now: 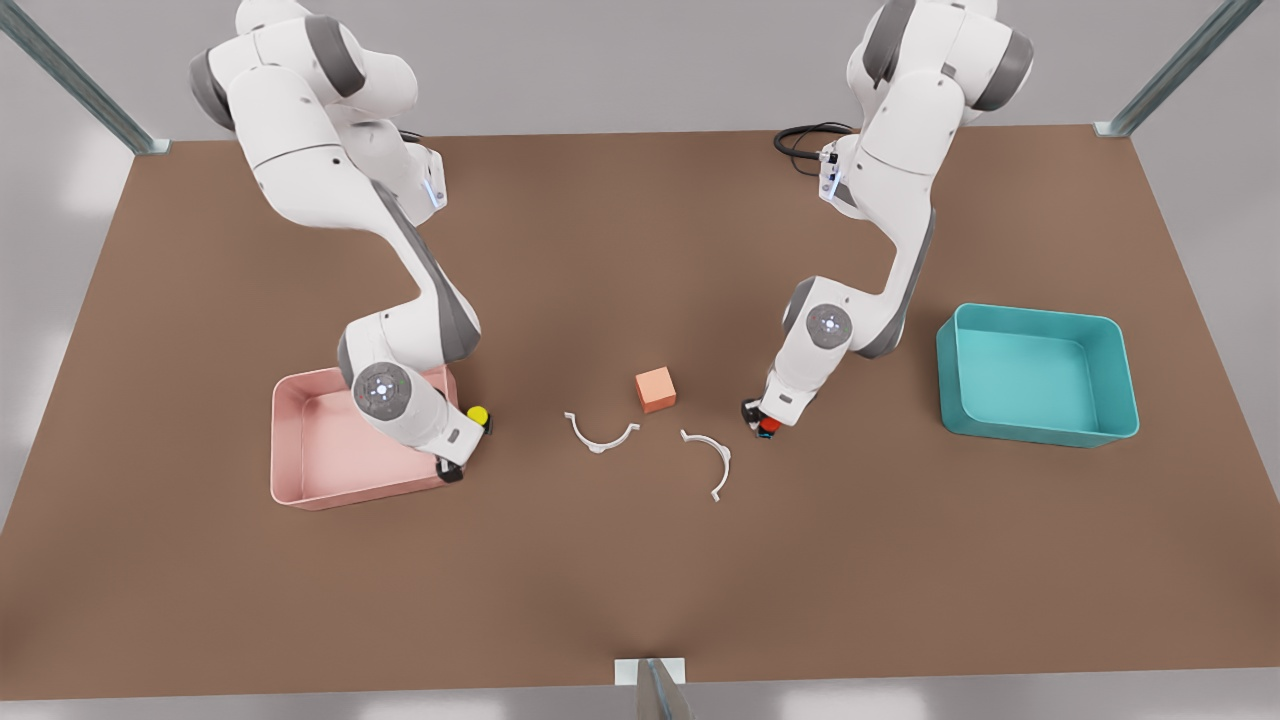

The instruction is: Place the red button in the blue storage box with the left arm, and place the yellow button in the pink storage box with the right arm

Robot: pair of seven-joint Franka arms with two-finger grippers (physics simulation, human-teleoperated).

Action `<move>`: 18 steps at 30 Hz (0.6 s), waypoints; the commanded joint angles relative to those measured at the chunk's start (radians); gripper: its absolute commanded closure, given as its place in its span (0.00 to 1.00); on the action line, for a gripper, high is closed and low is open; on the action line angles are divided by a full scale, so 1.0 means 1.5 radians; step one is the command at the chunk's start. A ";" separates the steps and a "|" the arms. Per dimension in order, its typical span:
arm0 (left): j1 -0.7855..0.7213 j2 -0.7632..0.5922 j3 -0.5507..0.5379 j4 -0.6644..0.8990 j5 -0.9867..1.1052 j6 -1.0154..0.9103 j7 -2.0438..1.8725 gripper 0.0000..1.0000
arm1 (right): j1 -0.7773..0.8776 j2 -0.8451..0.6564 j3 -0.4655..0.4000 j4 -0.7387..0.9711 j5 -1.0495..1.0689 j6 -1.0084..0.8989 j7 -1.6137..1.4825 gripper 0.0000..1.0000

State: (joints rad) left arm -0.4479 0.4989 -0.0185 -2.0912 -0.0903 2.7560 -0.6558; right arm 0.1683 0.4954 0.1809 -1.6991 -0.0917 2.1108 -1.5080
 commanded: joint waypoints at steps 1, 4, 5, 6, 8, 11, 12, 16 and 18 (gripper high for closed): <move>0.000 0.002 0.000 0.002 0.001 0.000 -0.027 0.42 | 0.003 0.001 0.000 -0.001 0.001 0.002 -0.188 0.00; 0.001 0.003 0.000 0.002 0.001 0.000 -0.028 0.49 | 0.007 0.001 -0.001 -0.008 0.000 -0.001 -0.101 0.00; 0.001 0.006 0.000 0.002 0.000 0.000 -0.028 0.51 | 0.007 0.001 -0.002 -0.009 0.000 -0.005 -0.074 0.00; 0.001 0.007 0.000 0.001 0.000 0.000 -0.030 0.52 | 0.007 0.002 -0.002 -0.012 0.000 -0.004 -0.045 0.00; 0.002 0.007 0.000 0.002 0.000 0.000 -0.030 0.58 | 0.008 0.011 -0.002 -0.011 0.001 0.001 -0.023 0.00; 0.004 0.006 0.001 0.002 0.001 0.000 -0.028 0.58 | 0.012 0.027 -0.003 -0.011 0.000 0.003 0.024 0.00; 0.004 0.000 0.003 0.002 0.001 -0.001 -0.028 0.58 | 0.012 0.030 -0.003 -0.011 0.000 0.004 0.048 0.00; 0.004 -0.011 0.017 0.002 0.001 -0.004 -0.027 0.59 | 0.012 0.035 -0.003 -0.011 0.000 0.008 0.130 0.00; 0.006 -0.031 0.031 0.002 0.001 -0.007 -0.021 0.59 | 0.012 0.035 -0.003 -0.011 0.001 0.008 0.133 0.00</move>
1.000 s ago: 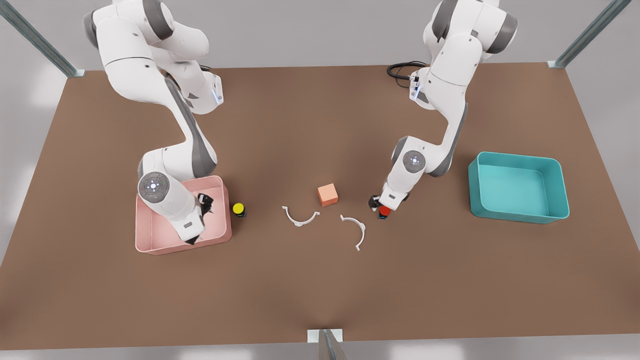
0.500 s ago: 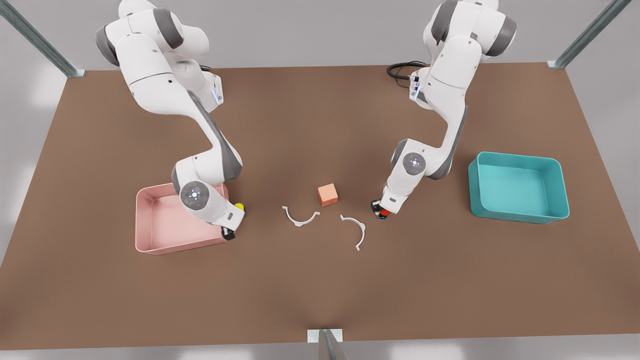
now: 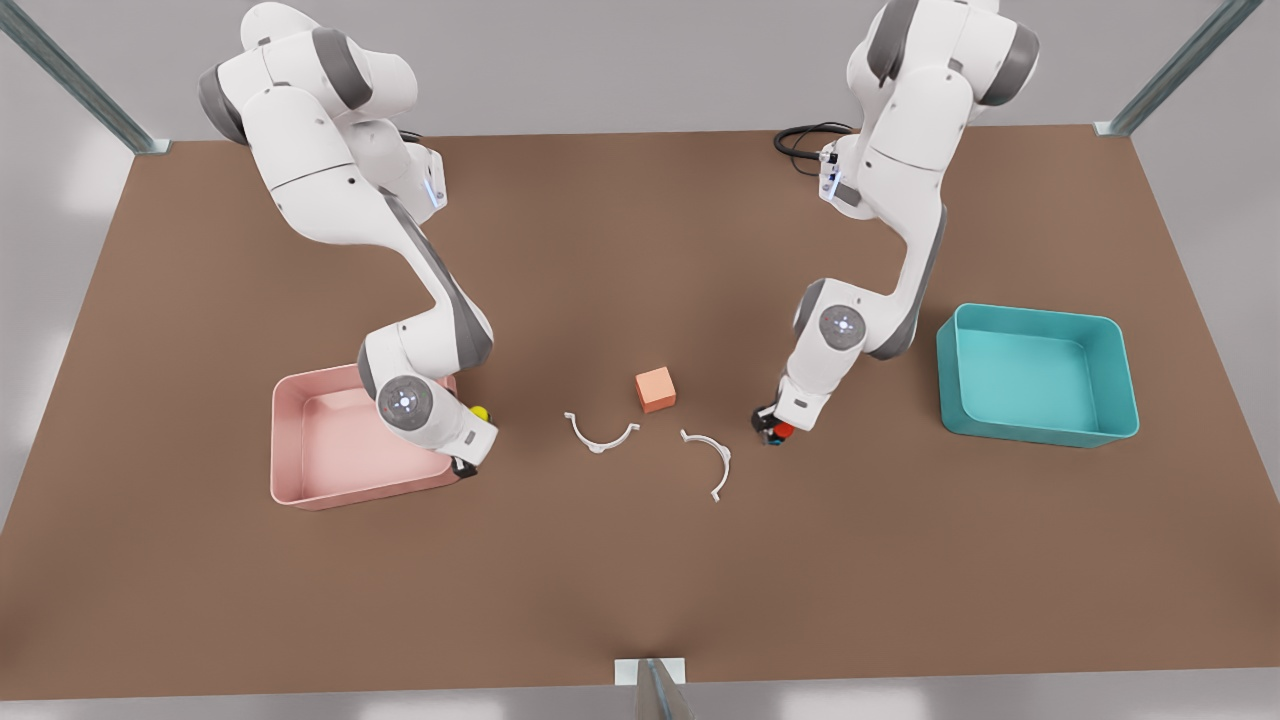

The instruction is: Place the red button in the blue storage box with the left arm, and place the yellow button in the pink storage box with the right arm

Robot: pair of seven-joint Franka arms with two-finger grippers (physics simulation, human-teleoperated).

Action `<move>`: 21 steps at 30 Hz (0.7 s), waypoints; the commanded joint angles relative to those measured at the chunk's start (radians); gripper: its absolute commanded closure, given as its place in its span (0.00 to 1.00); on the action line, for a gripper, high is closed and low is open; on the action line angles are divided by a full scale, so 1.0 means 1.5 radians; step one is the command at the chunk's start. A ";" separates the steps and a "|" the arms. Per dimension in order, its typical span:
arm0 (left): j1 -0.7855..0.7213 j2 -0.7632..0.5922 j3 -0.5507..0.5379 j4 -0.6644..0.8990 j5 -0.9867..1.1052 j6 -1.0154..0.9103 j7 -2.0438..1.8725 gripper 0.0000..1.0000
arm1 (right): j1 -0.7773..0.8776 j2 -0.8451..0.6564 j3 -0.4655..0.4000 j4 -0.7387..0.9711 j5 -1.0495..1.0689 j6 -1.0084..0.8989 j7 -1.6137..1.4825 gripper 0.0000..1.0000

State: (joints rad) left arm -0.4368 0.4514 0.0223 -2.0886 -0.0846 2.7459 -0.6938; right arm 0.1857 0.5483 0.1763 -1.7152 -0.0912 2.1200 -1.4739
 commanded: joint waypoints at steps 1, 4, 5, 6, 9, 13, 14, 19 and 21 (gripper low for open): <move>0.017 -0.042 0.011 0.000 -0.003 -0.055 0.038 0.59 | 0.002 0.000 0.000 0.001 0.000 0.001 0.134 0.00; 0.092 -0.121 0.011 0.000 -0.003 -0.178 0.163 0.59 | 0.007 0.000 0.001 0.004 0.000 -0.003 0.185 0.00; 0.120 -0.140 0.011 -0.006 -0.002 -0.218 0.222 0.59 | 0.008 0.000 0.000 0.001 0.000 0.001 0.198 0.00; 0.147 -0.156 0.011 -0.006 -0.002 -0.255 0.270 0.59 | 0.012 0.000 0.000 -0.013 0.000 0.019 0.207 0.00; 0.240 -0.175 0.011 -0.014 0.048 -0.301 0.424 0.59 | 0.015 -0.017 0.001 -0.052 0.009 0.033 0.280 0.00; 0.336 -0.207 0.012 -0.039 0.048 -0.308 0.591 0.59 | 0.015 -0.078 0.002 -0.138 0.016 0.066 0.363 0.00; 0.355 -0.222 0.012 -0.054 0.048 -0.309 0.624 0.59 | 0.016 -0.083 0.002 -0.147 0.016 0.075 0.372 0.00; 0.451 -0.228 0.029 -0.066 0.048 -0.301 0.824 0.59 | 0.015 -0.079 -0.008 -0.141 0.014 0.084 0.397 0.00; 0.451 -0.211 0.058 -0.060 0.048 -0.299 0.866 0.59 | 0.014 -0.074 -0.017 -0.141 0.014 0.086 0.397 0.00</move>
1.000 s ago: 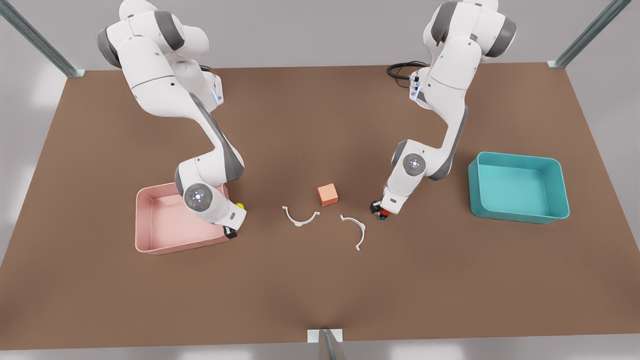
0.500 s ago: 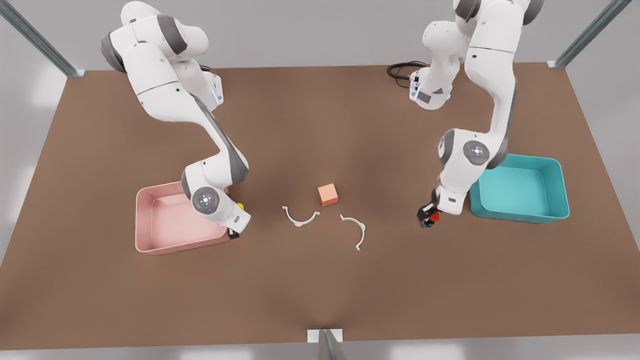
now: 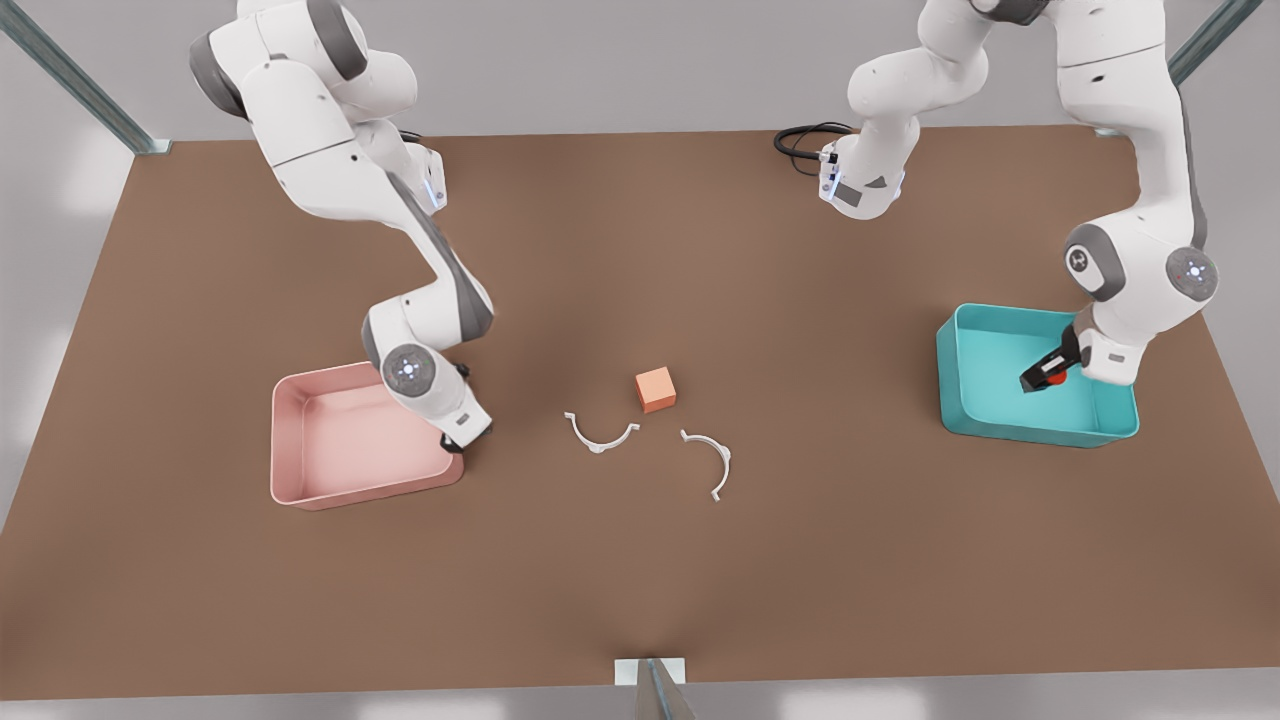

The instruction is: Place the red button in the blue storage box with the left arm, and place the yellow button in the pink storage box with the right arm

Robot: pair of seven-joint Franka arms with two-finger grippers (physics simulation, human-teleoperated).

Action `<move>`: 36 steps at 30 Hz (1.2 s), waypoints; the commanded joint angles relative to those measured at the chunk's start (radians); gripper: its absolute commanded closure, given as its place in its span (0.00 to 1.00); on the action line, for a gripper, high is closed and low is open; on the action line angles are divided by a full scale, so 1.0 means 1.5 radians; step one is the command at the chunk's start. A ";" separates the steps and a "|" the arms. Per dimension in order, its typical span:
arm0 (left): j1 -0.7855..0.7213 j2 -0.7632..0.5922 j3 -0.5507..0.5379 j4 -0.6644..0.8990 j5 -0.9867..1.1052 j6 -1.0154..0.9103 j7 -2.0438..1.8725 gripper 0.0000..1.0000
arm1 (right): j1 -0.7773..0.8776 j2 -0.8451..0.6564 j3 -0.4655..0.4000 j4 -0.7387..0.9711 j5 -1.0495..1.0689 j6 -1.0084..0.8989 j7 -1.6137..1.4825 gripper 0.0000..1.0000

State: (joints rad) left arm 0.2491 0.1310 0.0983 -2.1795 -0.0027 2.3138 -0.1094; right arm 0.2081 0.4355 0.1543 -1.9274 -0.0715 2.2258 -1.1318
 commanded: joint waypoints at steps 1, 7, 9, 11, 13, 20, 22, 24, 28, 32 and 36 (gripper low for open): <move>-0.007 0.020 0.026 0.006 -0.008 -0.011 0.499 0.59 | 0.000 0.002 -0.004 0.000 0.001 0.019 0.168 0.00; -0.006 0.077 0.039 0.014 -0.020 0.002 0.508 0.00 | 0.011 0.032 -0.004 0.008 -0.013 0.044 0.163 0.00; -0.006 0.077 0.041 0.014 -0.021 0.003 0.508 0.00 | 0.015 0.041 -0.004 0.007 -0.025 0.048 0.158 0.00; -0.004 0.082 0.043 0.014 -0.021 0.003 0.508 0.00 | 0.015 0.047 -0.004 0.007 -0.034 0.051 0.158 0.00; -0.006 0.082 0.044 0.014 -0.022 0.002 0.508 0.00 | 0.016 0.055 -0.003 0.007 -0.034 0.053 0.158 0.00; -0.007 0.082 0.044 0.014 -0.022 0.002 0.507 0.00 | 0.020 0.070 -0.003 -0.001 -0.034 0.068 0.160 0.00; -0.007 0.082 0.044 0.014 -0.023 0.002 0.507 0.00 | 0.024 0.075 -0.003 0.000 -0.034 0.076 0.160 0.00; -0.008 0.077 0.044 0.060 -0.023 -0.042 0.502 0.00 | 0.024 0.079 -0.003 0.000 -0.034 0.078 0.160 0.04; -0.049 0.067 0.039 0.256 -0.022 -0.293 0.398 0.00 | 0.024 0.086 -0.003 -0.001 -0.034 0.081 0.159 0.38; -0.138 0.043 0.023 0.413 -0.021 -0.497 0.210 0.00 | 0.025 0.085 -0.003 -0.001 -0.034 0.075 0.158 0.71; -0.143 0.012 0.021 0.413 -0.021 -0.510 0.209 0.00 | 0.027 0.065 -0.003 0.000 -0.035 0.072 0.156 0.76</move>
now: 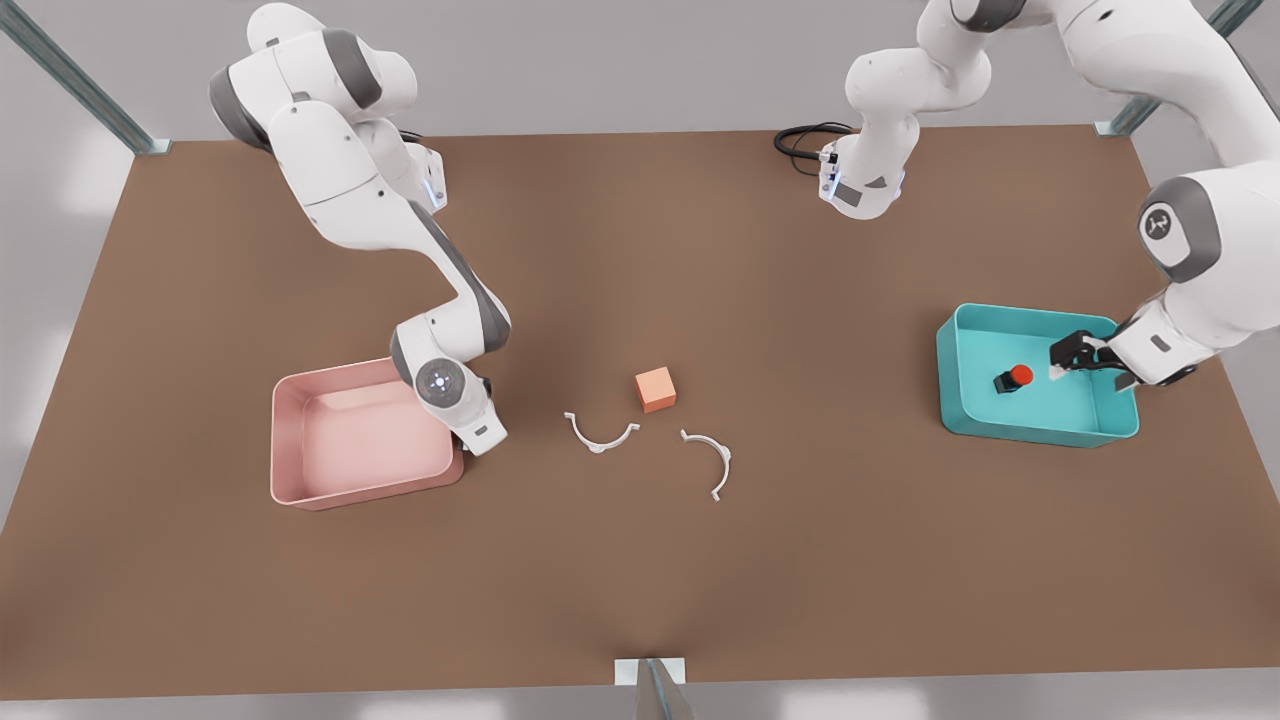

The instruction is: Place the red button in the blue storage box with the left arm, and place the yellow button in the pink storage box with the right arm

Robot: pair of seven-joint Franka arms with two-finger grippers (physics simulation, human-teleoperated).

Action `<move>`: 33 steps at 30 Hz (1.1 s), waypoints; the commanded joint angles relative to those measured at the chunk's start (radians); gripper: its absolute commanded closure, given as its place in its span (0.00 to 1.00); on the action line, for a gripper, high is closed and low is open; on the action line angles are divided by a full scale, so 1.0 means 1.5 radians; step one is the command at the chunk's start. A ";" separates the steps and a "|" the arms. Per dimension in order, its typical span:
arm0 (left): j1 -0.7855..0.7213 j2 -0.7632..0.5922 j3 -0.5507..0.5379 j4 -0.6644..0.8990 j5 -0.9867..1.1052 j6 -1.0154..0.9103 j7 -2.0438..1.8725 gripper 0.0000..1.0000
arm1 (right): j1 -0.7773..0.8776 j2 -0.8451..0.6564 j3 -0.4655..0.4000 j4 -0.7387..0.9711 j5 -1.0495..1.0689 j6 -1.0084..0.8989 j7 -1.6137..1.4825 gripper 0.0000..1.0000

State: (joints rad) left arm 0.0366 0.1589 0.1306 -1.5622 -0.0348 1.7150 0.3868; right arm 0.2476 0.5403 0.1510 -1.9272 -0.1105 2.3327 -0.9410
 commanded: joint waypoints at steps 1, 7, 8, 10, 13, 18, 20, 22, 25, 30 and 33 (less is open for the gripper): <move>0.000 -0.020 0.000 0.001 0.001 -0.113 -0.121 0.00 | 0.002 -0.018 0.001 -0.001 -0.009 -0.002 0.029 0.77; -0.051 -0.047 -0.029 0.013 0.008 -0.123 -0.122 0.00 | 0.003 -0.102 0.005 0.000 -0.009 -0.040 0.029 0.78; -0.054 -0.047 -0.030 0.013 0.008 -0.123 -0.122 0.00 | 0.002 -0.117 0.006 0.001 -0.008 -0.057 0.033 0.78; -0.069 -0.049 -0.031 0.013 0.007 -0.125 -0.125 0.00 | 0.001 -0.137 0.007 0.001 -0.008 -0.074 0.036 0.78; -0.106 -0.046 -0.031 0.013 0.006 -0.132 -0.140 0.00 | -0.007 -0.175 0.003 0.004 -0.008 -0.117 0.062 0.78; -0.159 -0.045 -0.030 0.015 0.019 -0.132 -0.143 0.00 | -0.065 -0.200 0.002 -0.003 -0.012 -0.144 0.079 0.78; -0.158 -0.040 -0.030 0.040 0.021 -0.134 -0.144 0.00 | -0.090 -0.208 0.002 -0.015 -0.012 -0.144 0.074 0.78; -0.158 -0.039 -0.029 0.039 0.020 -0.134 -0.144 0.00 | -0.123 -0.214 0.005 -0.028 -0.012 -0.144 0.074 0.78; -0.155 -0.039 -0.029 0.039 0.020 -0.134 -0.144 0.00 | -0.193 -0.224 0.008 -0.052 -0.012 -0.135 0.069 0.78; -0.155 -0.039 -0.028 0.039 0.020 -0.134 -0.144 0.00 | -0.235 -0.214 0.008 -0.070 -0.011 -0.102 0.070 0.78; -0.155 -0.039 -0.028 0.039 0.020 -0.134 -0.144 0.00 | -0.246 -0.210 0.008 -0.069 -0.011 -0.099 0.069 0.78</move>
State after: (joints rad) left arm -0.1970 0.1007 0.0886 -1.5038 -0.0053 1.5156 0.2094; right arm -0.1208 0.2252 0.1624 -2.0312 -0.1116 2.1576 -0.8991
